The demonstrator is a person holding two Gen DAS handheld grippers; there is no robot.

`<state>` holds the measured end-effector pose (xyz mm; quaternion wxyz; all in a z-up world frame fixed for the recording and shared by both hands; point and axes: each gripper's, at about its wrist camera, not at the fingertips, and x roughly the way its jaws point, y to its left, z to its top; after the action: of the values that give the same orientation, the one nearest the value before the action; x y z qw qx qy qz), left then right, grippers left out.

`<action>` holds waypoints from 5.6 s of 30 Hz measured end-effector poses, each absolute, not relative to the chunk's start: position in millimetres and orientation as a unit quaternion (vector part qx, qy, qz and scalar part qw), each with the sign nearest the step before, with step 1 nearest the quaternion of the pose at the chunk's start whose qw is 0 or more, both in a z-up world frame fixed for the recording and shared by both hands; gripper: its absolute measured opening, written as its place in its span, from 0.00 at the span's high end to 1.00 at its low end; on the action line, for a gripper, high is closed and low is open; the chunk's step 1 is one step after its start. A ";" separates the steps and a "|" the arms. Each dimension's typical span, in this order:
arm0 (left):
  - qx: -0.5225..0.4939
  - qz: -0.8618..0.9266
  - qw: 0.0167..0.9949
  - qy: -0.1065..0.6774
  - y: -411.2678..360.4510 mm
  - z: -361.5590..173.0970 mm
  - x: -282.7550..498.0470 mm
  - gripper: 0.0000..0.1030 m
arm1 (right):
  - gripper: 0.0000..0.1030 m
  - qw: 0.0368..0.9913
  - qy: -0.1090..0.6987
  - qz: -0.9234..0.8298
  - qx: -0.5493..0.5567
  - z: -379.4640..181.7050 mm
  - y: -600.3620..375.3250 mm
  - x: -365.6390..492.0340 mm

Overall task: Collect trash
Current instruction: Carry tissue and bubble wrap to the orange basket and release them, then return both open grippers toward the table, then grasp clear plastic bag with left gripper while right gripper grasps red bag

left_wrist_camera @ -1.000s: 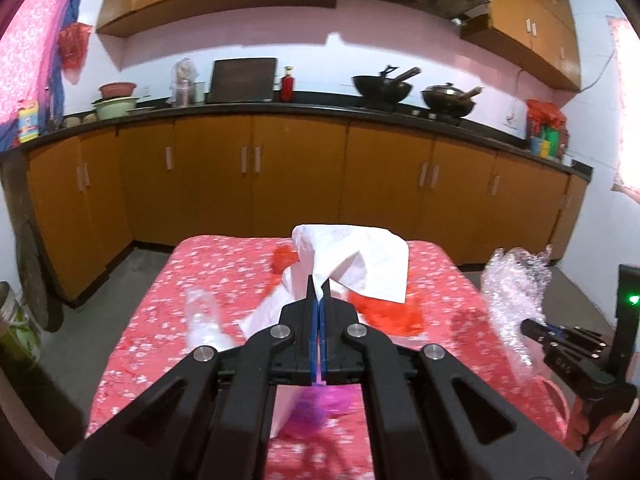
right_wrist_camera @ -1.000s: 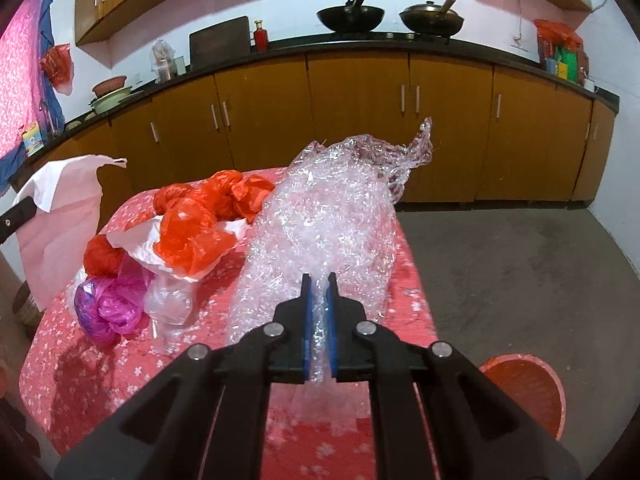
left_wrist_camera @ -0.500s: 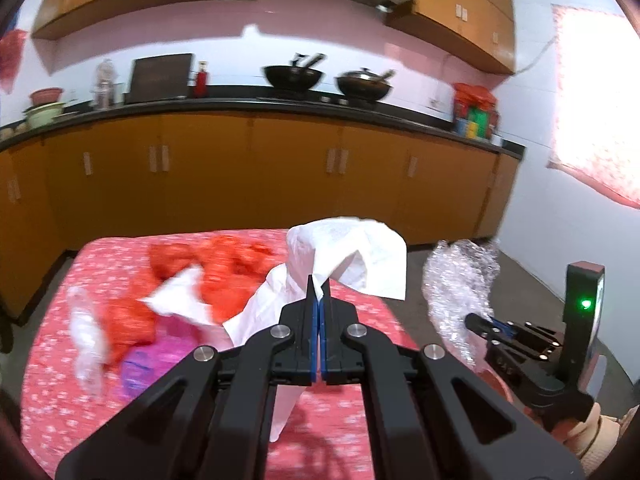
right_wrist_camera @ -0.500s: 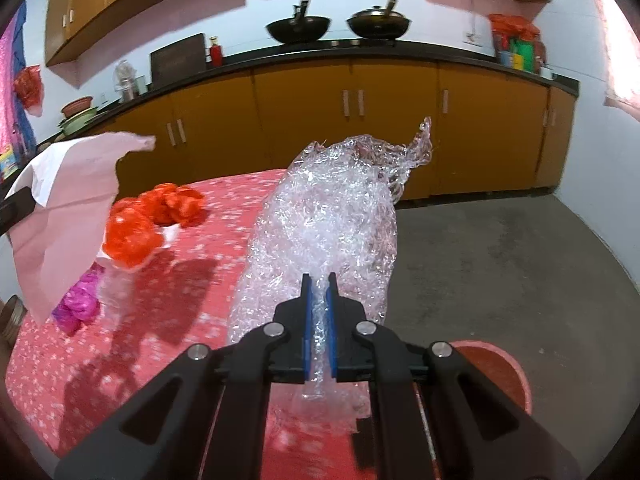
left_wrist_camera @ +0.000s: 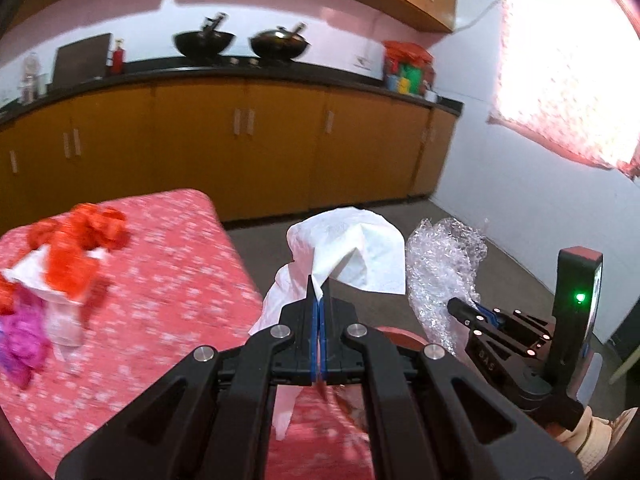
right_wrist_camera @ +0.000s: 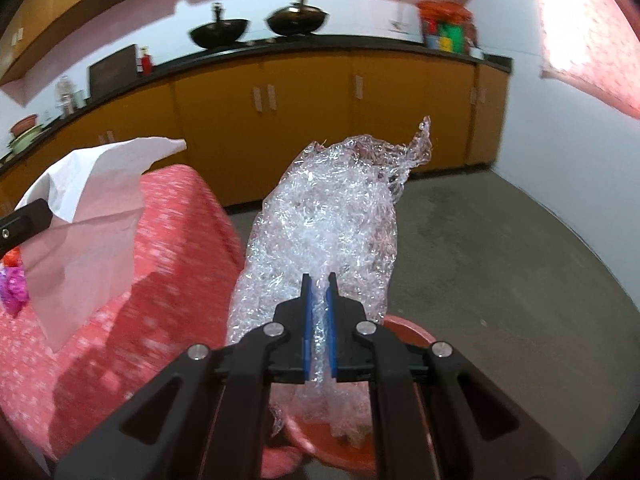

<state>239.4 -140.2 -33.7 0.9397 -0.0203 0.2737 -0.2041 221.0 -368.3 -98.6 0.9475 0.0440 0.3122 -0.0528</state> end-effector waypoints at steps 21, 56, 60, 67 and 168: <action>0.005 -0.252 0.895 0.367 -252.4 -107.7 245.9 1.00 | 0.92 0.916 0.376 -0.111 0.083 -147.7 -449.6 207.2; 0.035 -0.237 0.872 0.427 -291.7 -156.4 276.0 0.77 | 0.79 0.905 0.408 -0.081 0.088 -199.3 -459.8 223.3; 0.033 -0.235 0.873 0.427 -289.3 -157.2 275.6 0.71 | 0.79 0.906 0.407 -0.085 0.086 -199.9 -460.2 222.0; 0.008 -0.224 0.881 0.417 -265.6 -140.4 272.6 0.71 | 0.79 0.908 0.402 -0.093 0.077 -193.3 -460.8 215.9; -0.060 0.091 0.958 0.266 152.0 -23.9 232.4 0.93 | 0.88 0.950 0.274 0.147 0.000 -43.6 -97.4 313.3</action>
<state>232.4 152.0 -23.9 0.9577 -0.0602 0.2662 0.0914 313.3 -97.4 -43.6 0.9504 0.0002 0.2744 0.1468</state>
